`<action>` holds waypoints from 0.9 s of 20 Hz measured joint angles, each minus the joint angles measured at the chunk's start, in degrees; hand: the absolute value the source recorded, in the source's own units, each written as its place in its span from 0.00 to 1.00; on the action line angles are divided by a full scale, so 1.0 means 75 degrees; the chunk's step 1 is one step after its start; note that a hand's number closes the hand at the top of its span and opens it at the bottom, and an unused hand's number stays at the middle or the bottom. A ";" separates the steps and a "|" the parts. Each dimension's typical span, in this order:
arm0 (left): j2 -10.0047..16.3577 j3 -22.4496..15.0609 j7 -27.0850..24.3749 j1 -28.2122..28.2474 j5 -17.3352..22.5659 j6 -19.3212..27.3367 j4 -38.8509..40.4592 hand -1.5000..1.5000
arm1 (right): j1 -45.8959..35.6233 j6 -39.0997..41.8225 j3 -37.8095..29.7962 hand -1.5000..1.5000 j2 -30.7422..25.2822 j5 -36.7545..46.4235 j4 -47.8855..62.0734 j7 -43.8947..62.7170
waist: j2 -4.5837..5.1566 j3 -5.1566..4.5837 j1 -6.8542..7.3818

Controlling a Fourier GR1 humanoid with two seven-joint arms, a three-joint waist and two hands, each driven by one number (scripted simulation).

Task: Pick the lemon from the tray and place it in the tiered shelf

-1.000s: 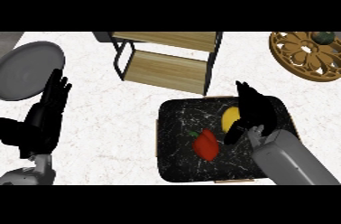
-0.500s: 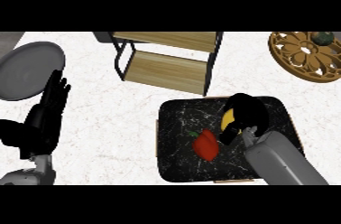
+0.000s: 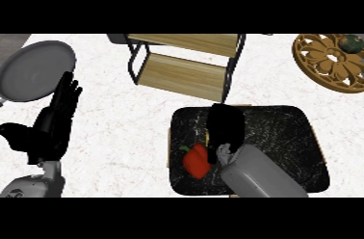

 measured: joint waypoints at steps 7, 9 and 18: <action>-0.0016 -0.0130 0.0102 -0.0269 -0.0016 -0.0128 0.0092 0.50 | -0.0768 -0.0882 0.1048 1.00 0.0673 -0.0702 -0.0022 0.0628 | 0.0086 0.0058 0.0374; -0.0047 -0.0152 0.0075 -0.0292 -0.0027 -0.0135 0.0157 0.50 | -0.1089 -0.1122 0.1156 1.00 0.0734 -0.0854 -0.0078 0.0722 | 0.0086 0.0061 0.0407; -0.0068 -0.0119 0.0081 -0.0201 -0.0059 -0.0094 0.0219 0.50 | -0.2621 -0.2180 0.0467 1.00 0.0815 -0.0134 -0.0619 0.0974 | -0.0061 0.0056 0.0260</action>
